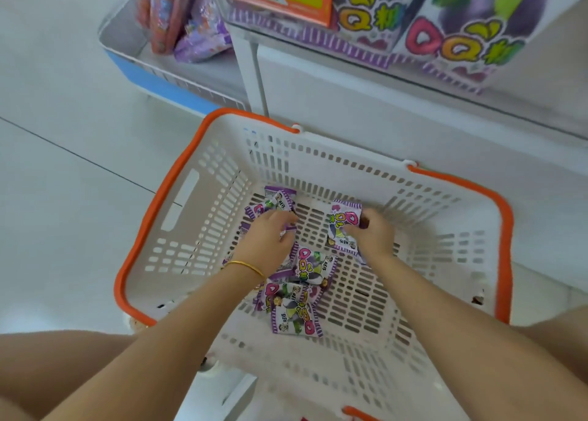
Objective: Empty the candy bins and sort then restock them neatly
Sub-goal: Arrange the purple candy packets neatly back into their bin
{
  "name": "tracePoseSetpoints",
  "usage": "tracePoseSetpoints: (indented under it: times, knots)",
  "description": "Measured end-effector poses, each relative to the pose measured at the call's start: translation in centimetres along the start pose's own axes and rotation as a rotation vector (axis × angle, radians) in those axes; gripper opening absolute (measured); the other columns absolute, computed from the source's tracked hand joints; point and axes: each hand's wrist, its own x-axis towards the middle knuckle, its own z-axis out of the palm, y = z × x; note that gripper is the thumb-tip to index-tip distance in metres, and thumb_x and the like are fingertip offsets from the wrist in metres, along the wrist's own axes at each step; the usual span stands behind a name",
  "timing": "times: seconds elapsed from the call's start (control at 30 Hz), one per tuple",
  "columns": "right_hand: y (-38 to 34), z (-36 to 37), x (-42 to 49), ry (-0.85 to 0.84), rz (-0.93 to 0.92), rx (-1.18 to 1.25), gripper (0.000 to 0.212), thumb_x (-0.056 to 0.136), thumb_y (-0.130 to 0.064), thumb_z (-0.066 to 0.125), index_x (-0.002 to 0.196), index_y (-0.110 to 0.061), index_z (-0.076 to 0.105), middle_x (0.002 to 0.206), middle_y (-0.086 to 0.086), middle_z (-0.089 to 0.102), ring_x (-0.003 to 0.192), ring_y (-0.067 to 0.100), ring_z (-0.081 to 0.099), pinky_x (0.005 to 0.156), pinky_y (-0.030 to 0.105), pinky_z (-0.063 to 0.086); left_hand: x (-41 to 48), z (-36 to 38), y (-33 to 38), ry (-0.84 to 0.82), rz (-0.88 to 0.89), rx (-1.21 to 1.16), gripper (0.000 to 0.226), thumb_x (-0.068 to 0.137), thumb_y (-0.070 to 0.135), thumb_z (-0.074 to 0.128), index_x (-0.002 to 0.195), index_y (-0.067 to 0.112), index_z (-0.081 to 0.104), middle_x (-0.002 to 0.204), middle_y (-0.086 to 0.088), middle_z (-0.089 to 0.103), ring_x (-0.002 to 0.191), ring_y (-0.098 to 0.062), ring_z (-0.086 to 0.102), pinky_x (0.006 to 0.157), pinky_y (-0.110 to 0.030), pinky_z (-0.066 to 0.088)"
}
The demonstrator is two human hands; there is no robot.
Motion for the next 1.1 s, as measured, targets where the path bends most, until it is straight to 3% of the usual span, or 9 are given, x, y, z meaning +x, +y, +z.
tracePoseSetpoints:
  times: [0.17, 0.33, 0.47, 0.57, 0.67, 0.77, 0.9, 1.03, 1.1]
  knots:
    - [-5.5, -4.9, -2.5, -0.245, 0.005, 0.351, 0.026, 0.077, -0.001, 0.073, 0.101, -0.007, 0.065, 0.093, 0.006, 0.07, 0.087, 0.022, 0.065, 0.086, 0.037, 0.052, -0.7, -0.4, 3.9, -0.091, -0.152, -0.308, 0.049, 0.096, 0.03, 0.052, 0.139, 0.011, 0.04, 0.133, -0.004, 0.052, 0.117, -0.021, 0.053, 0.096, -0.029, 0.044]
    - [-9.4, -7.3, -6.9, -0.349, 0.09, 0.746, 0.014, 0.086, -0.002, 0.061, 0.099, -0.002, 0.062, 0.094, 0.012, 0.067, 0.085, 0.026, 0.064, 0.088, 0.045, 0.049, -2.8, -1.2, 7.3, -0.115, -0.279, -0.855, 0.013, 0.091, 0.025, 0.062, 0.096, 0.014, 0.059, 0.083, -0.005, 0.06, 0.07, -0.017, 0.06, 0.08, -0.043, 0.056]
    - [-10.6, -8.6, -9.7, -0.416, 0.092, 0.814, 0.023, 0.085, -0.008, 0.061, 0.107, -0.001, 0.06, 0.105, 0.02, 0.066, 0.087, 0.03, 0.066, 0.086, 0.049, 0.053, -4.2, -3.0, 9.2, -0.059, -0.242, -0.943, 0.019, 0.093, 0.017, 0.06, 0.106, 0.004, 0.057, 0.093, -0.015, 0.058, 0.078, -0.027, 0.059, 0.079, -0.05, 0.057]
    - [-11.2, -9.3, -11.4, -0.533, 0.087, 0.694, 0.02, 0.086, -0.003, 0.06, 0.106, -0.004, 0.063, 0.097, 0.015, 0.071, 0.079, 0.024, 0.07, 0.073, 0.039, 0.059, -5.7, -5.3, 10.3, -0.032, -0.195, -0.947, 0.005, 0.093, 0.01, 0.058, 0.096, 0.006, 0.057, 0.076, -0.009, 0.058, 0.053, -0.015, 0.062, 0.054, -0.033, 0.059]
    - [-12.0, -10.8, -12.1, -0.51, -0.003, 0.47, 0.026, 0.085, 0.002, 0.061, 0.111, -0.001, 0.062, 0.111, 0.02, 0.067, 0.09, 0.029, 0.067, 0.084, 0.043, 0.056, -6.9, -7.7, 10.5, -0.009, -0.176, -0.912, 0.014, 0.091, 0.007, 0.06, 0.103, 0.002, 0.055, 0.078, -0.01, 0.06, 0.054, -0.016, 0.063, 0.054, -0.034, 0.06]
    - [-13.3, -13.6, -12.7, -0.293, -0.222, 0.026, 0.022, 0.084, -0.006, 0.068, 0.105, -0.003, 0.064, 0.103, 0.014, 0.07, 0.092, 0.029, 0.066, 0.084, 0.037, 0.053, -7.6, -9.9, 10.1, 0.044, -0.179, -0.847, 0.005, 0.09, 0.001, 0.06, 0.09, 0.0, 0.054, 0.063, -0.008, 0.051, 0.043, -0.01, 0.055, 0.058, -0.035, 0.059]
    - [-15.0, -15.2, -14.5, 0.039, -0.545, -0.203, 0.022, 0.089, -0.012, 0.063, 0.111, -0.014, 0.06, 0.095, -0.004, 0.062, 0.085, 0.015, 0.056, 0.062, 0.011, 0.039, -8.5, -11.0, 10.1, -0.035, -0.208, -0.679, 0.014, 0.086, -0.001, 0.061, 0.1, -0.002, 0.059, 0.084, -0.017, 0.063, 0.063, -0.02, 0.06, 0.054, -0.027, 0.058]
    - [-15.1, -13.2, -16.8, 0.006, -0.827, -0.324, 0.042, 0.093, -0.009, 0.054, 0.134, -0.019, 0.052, 0.12, -0.009, 0.056, 0.107, 0.005, 0.049, 0.087, 0.01, 0.039, -9.1, -10.4, 11.3, -0.154, -0.254, -0.994, 0.017, 0.093, 0.002, 0.052, 0.11, 0.0, 0.054, 0.104, -0.025, 0.067, 0.088, -0.038, 0.068, 0.063, -0.047, 0.059]
    - [-14.5, -12.3, -17.3, -0.143, -0.834, -0.488, 0.058, 0.092, -0.004, 0.05, 0.145, -0.025, 0.035, 0.141, -0.013, 0.039, 0.128, -0.001, 0.03, 0.11, 0.016, 0.021, -9.0, -10.4, 11.6, -0.16, -0.273, -1.104, 0.021, 0.097, 0.012, 0.049, 0.114, 0.001, 0.053, 0.108, -0.024, 0.066, 0.089, -0.039, 0.068, 0.065, -0.052, 0.058]
